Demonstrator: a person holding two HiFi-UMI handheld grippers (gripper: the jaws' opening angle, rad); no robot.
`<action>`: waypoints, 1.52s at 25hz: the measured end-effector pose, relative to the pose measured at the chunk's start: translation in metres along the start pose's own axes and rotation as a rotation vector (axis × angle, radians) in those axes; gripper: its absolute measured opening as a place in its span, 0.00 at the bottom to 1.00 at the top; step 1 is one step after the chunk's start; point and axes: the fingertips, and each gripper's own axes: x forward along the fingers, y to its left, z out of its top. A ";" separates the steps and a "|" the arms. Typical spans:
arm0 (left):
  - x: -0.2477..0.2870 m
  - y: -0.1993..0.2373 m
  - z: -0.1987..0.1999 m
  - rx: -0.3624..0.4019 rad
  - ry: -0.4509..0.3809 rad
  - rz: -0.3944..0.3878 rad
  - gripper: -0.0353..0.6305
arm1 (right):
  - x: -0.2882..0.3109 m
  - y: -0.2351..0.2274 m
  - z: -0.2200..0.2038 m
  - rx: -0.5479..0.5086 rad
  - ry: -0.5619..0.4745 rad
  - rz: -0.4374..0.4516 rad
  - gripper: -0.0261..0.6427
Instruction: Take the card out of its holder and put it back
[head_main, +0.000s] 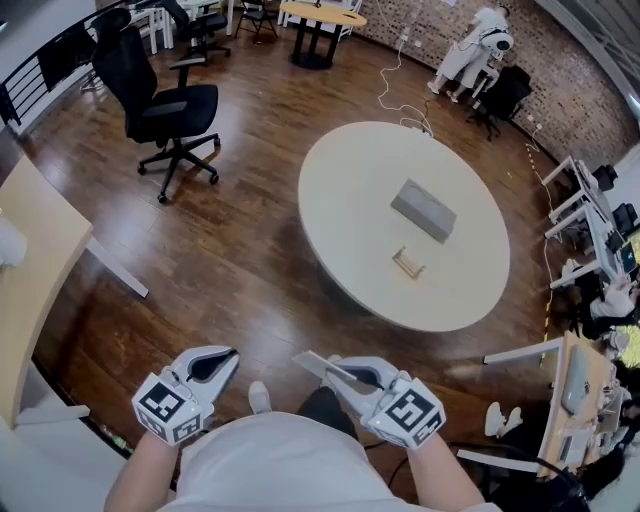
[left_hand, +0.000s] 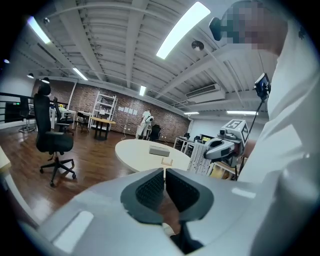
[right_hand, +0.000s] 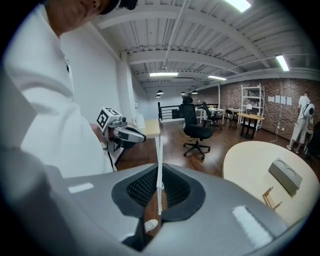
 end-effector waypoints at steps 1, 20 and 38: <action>-0.001 0.000 0.000 0.004 0.000 0.006 0.07 | 0.000 0.002 0.001 -0.009 0.001 0.004 0.07; 0.062 -0.011 0.021 -0.036 -0.002 -0.037 0.09 | -0.053 -0.127 -0.020 0.041 -0.039 -0.110 0.07; 0.217 -0.017 0.074 -0.061 0.035 0.020 0.09 | -0.098 -0.412 -0.097 0.095 0.024 -0.258 0.07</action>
